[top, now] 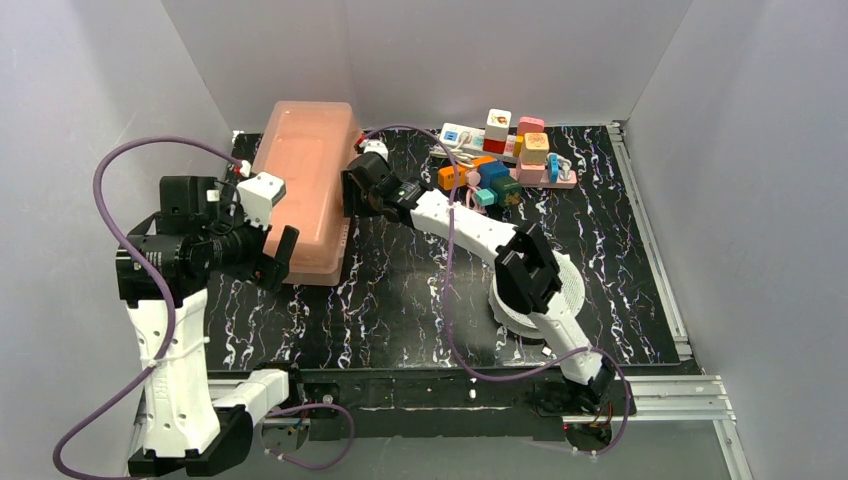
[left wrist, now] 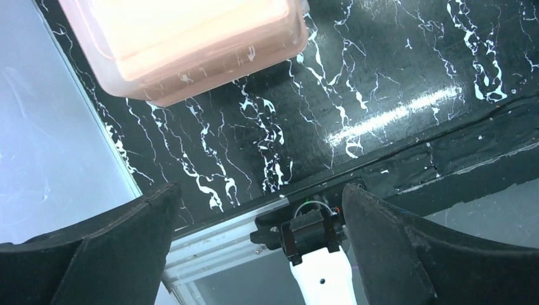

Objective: Pull the plug off the socket

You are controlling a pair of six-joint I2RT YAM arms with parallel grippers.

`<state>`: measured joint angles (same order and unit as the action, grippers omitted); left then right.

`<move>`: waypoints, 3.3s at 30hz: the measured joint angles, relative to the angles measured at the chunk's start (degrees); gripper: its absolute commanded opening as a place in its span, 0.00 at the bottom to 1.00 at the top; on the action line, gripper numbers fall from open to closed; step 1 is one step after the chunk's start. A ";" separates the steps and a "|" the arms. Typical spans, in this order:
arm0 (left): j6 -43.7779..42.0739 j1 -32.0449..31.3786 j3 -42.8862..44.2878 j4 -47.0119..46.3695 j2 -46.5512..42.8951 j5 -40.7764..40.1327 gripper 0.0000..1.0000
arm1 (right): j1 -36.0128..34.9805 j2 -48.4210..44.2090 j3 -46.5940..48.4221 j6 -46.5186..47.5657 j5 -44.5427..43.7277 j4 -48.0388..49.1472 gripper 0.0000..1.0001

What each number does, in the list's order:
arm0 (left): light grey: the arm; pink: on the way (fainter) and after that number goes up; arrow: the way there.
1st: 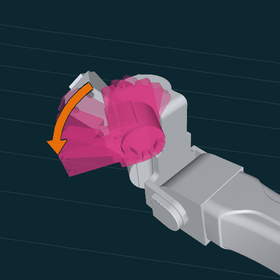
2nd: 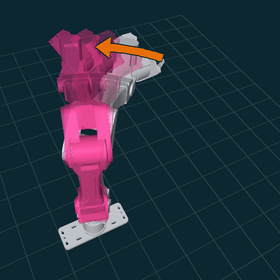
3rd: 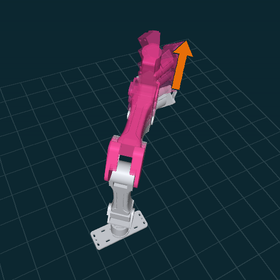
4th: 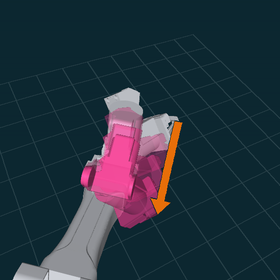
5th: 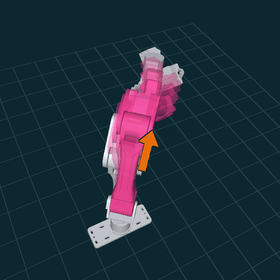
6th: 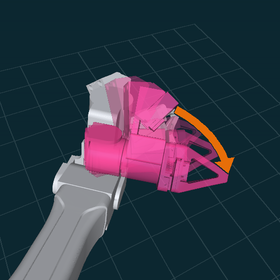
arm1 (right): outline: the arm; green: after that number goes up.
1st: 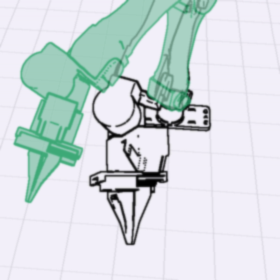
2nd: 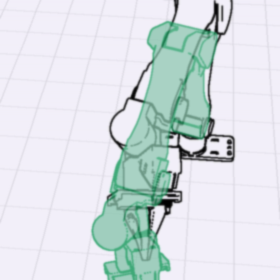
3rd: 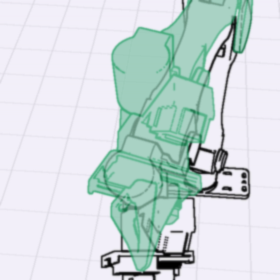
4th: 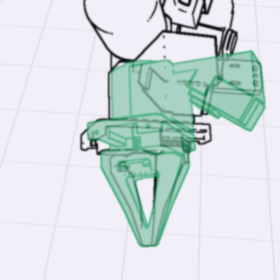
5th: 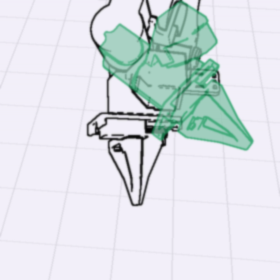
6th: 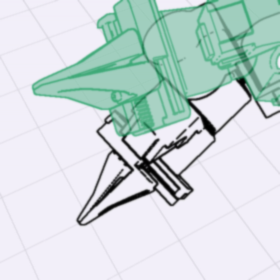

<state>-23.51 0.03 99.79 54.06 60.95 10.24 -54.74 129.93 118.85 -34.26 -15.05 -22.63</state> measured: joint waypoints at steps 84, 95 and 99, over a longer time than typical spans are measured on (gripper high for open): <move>7.69 -14.10 -4.94 -2.51 17.68 2.80 0.98 | 15.37 -56.96 -75.08 -20.09 -2.60 -12.26 0.67; 7.65 -14.10 -9.57 -1.81 13.20 2.51 0.98 | 37.79 -67.32 -77.99 -17.77 -3.45 -16.68 0.67; 7.43 -14.10 -12.15 -1.49 13.05 2.23 0.98 | 44.09 -68.48 -78.14 -15.65 -2.80 -16.98 0.67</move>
<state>-16.08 -14.06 87.64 52.58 74.00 12.47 -10.66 61.45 40.71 -49.91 -17.85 -39.62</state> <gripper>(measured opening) 0.982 0.674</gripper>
